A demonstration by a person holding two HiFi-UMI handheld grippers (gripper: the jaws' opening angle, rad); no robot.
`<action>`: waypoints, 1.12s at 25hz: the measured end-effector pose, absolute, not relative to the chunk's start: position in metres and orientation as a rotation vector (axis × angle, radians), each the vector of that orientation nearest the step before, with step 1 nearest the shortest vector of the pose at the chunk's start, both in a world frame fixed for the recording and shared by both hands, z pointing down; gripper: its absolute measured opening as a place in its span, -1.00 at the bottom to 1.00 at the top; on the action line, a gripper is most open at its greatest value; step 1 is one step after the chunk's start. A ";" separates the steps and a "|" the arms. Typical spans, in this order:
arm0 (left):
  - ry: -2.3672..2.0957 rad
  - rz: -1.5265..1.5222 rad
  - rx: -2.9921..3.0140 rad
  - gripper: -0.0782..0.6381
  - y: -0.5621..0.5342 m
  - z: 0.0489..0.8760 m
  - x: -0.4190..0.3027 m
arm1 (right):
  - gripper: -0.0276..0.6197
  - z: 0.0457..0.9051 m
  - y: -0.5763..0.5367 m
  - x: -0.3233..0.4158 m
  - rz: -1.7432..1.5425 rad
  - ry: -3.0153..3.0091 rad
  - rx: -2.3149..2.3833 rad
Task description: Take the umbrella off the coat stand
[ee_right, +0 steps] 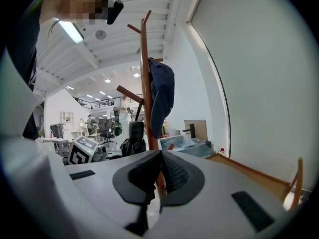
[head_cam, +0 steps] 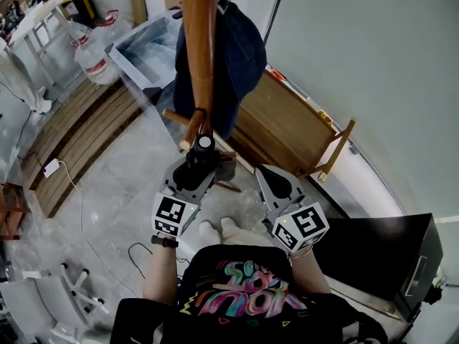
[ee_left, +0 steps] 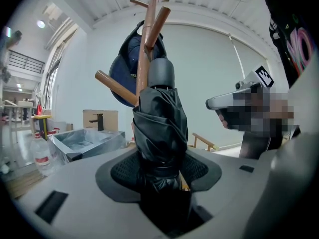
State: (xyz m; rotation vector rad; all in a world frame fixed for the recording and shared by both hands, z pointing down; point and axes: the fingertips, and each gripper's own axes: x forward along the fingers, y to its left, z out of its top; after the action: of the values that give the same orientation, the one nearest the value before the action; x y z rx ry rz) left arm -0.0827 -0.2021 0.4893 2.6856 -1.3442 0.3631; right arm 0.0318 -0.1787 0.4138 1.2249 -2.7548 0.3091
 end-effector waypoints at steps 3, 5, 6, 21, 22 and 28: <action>-1.365 0.363 2.678 -0.10 -0.197 0.484 -0.084 | -0.86 0.411 -0.180 0.031 0.303 -2.768 1.211; -1.377 0.359 2.675 -0.10 -0.194 0.481 -0.085 | -0.86 0.410 -0.180 0.030 0.295 -2.780 1.199; -1.383 0.356 2.674 -0.10 -0.192 0.479 -0.085 | -0.86 0.409 -0.181 0.029 0.293 -2.785 1.192; -1.507 0.241 2.654 -0.10 -0.171 0.434 -0.096 | -0.86 0.396 -0.188 0.013 0.281 -2.851 1.096; -1.520 0.232 2.649 -0.10 -0.169 0.430 -0.098 | -0.86 0.395 -0.189 0.011 0.281 -2.858 1.085; -1.614 0.199 2.626 -0.10 -0.156 0.410 -0.113 | -0.86 0.390 -0.189 -0.006 0.268 -2.904 1.002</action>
State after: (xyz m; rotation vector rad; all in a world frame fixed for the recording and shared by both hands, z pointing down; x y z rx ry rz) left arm -0.1133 -0.1563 0.4100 2.6256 -1.6140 0.1992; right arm -0.0060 -0.1895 0.3899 1.0022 -2.9037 0.2683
